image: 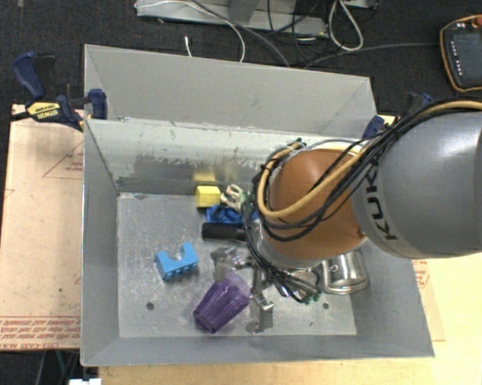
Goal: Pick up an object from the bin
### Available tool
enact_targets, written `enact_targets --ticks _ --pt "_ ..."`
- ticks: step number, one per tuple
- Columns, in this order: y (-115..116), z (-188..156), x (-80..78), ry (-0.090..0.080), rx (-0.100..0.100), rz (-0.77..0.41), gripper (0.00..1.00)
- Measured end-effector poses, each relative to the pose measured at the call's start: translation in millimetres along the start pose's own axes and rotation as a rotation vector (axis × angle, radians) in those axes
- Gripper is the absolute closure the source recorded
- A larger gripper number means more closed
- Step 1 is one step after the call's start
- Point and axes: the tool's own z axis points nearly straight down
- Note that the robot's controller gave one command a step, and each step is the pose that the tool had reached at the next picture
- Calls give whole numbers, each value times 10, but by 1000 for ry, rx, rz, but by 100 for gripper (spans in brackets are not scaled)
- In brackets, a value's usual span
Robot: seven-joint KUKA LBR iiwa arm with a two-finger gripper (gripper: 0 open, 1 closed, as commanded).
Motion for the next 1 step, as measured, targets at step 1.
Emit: enact_targets --ticks 1 --pt "-52 178 149 1 -1 136 0"
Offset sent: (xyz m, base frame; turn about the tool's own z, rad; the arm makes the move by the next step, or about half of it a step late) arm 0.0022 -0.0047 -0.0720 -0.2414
